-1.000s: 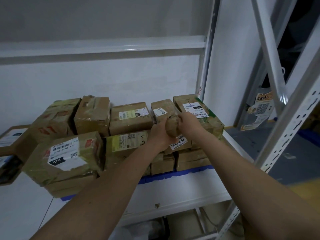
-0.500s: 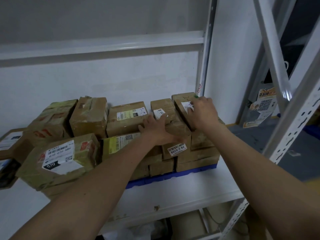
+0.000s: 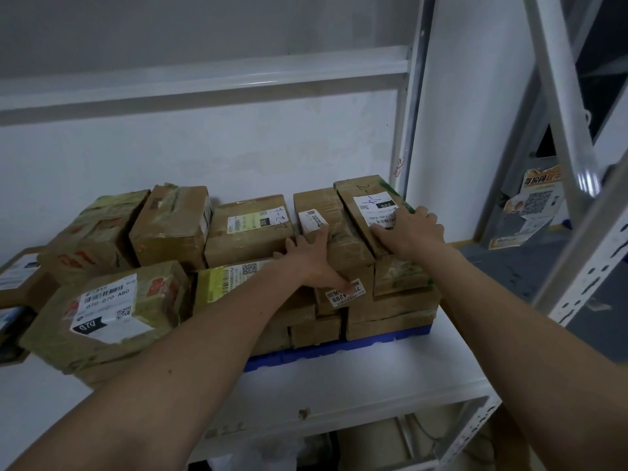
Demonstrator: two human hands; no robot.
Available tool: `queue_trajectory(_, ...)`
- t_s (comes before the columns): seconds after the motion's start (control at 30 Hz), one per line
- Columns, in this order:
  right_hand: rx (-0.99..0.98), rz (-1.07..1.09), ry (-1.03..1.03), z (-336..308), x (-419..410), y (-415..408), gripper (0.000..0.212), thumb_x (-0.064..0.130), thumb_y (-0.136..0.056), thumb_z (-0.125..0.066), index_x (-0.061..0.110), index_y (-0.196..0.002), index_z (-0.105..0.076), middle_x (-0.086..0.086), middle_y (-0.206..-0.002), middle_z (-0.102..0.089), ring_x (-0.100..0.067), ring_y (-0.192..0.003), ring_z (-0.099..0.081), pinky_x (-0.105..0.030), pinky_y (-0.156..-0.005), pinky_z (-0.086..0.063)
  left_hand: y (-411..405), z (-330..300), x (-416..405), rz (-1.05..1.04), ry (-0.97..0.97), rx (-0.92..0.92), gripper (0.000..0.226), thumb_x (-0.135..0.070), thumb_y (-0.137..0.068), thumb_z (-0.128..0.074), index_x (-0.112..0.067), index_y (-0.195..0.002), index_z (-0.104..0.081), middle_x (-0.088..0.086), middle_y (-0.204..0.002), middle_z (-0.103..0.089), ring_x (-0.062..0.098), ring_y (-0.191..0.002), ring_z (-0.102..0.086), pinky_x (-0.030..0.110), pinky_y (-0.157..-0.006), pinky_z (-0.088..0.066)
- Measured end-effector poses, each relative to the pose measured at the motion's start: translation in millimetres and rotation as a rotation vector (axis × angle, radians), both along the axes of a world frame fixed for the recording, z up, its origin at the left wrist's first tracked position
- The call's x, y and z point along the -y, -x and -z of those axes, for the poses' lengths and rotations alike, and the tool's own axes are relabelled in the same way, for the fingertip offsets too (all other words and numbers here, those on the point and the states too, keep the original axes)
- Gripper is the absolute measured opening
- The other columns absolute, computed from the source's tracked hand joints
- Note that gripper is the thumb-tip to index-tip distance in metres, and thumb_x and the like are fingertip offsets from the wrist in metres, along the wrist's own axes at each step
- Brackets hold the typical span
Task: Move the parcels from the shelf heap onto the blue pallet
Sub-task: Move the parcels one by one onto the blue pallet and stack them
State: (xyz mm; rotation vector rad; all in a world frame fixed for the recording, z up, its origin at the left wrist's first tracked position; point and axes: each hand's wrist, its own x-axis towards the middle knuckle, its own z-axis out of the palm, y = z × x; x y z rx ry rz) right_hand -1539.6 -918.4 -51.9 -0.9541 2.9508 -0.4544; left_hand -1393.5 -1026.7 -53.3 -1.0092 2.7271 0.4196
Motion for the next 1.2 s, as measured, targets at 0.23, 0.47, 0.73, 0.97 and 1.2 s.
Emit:
queue_trajectory(0.23, -0.062, -0.086, -0.053, -10.4, 2.2, -8.8, 0.057, 0.049, -0.095, -0.039, 0.010, -0.136, -0.043, -0.020, -0.143, -0.036, -0.040, -0.130, -0.032, -0.053, -0.107, -0.028, -6.4, -9.6, 2.1, -0.018, -0.081, -0.087, 0.121, -0.085, -0.064, -0.055, -0.031, -0.153, 0.007, 0.008, -0.162, 0.005, 0.033, -0.148, 0.004, 0.058, -0.116, -0.012)
queue_trajectory(0.47, -0.310, -0.419, 0.009, -34.1, 52.3, -81.1, 0.038, 0.033, -0.095, -0.048, 0.007, -0.122, -0.056, -0.017, -0.128, -0.053, -0.035, -0.120, -0.045, -0.043, -0.101, -0.035, -62.3, -30.8, 16.2, -0.052, 0.215, -0.217, 0.074, -0.061, -0.089, -0.047, -0.017, -0.147, -0.033, 0.009, -0.151, -0.033, 0.030, -0.138, -0.031, 0.044, -0.109, -0.032)
queue_trajectory(0.73, -0.219, -0.752, -0.043, -37.2, 93.9, -189.3, 0.047, 0.037, -0.096, -0.043, 0.010, -0.134, -0.049, -0.015, -0.138, -0.046, -0.034, -0.127, -0.040, -0.044, -0.105, -0.034, -168.9, -38.1, 28.3, -0.264, 0.239, -0.287, 0.035, -0.037, -0.083, -0.067, -0.023, -0.115, -0.063, -0.002, -0.113, -0.062, 0.022, -0.104, -0.061, 0.035, -0.078, -0.053)
queue_trajectory(0.97, -0.252, -0.890, -0.050, -43.2, 123.8, -287.0, 0.034, 0.037, -0.094, -0.049, 0.010, -0.115, -0.055, -0.009, -0.113, -0.062, -0.027, -0.102, -0.058, -0.034, -0.082, -0.047, -265.7, -50.4, 50.8, -0.368, 0.283, -0.286, 0.042, -0.042, -0.085, -0.063, -0.021, -0.121, -0.059, 0.000, -0.119, -0.062, 0.022, -0.104, -0.059, 0.031, -0.075, -0.048)
queue_trajectory(1.2, -0.185, -1.002, -0.040, -41.7, 168.4, -407.0, 0.041, 0.032, -0.096, -0.048, 0.008, -0.129, -0.049, -0.012, -0.130, -0.054, -0.030, -0.116, -0.052, -0.038, -0.095, -0.044, -394.7, -41.9, 90.4, -0.476, 0.281, -0.172, 0.054, -0.044, -0.087, -0.063, -0.018, -0.134, -0.052, 0.004, -0.134, -0.055, 0.024, -0.118, -0.054, 0.031, -0.084, -0.045)
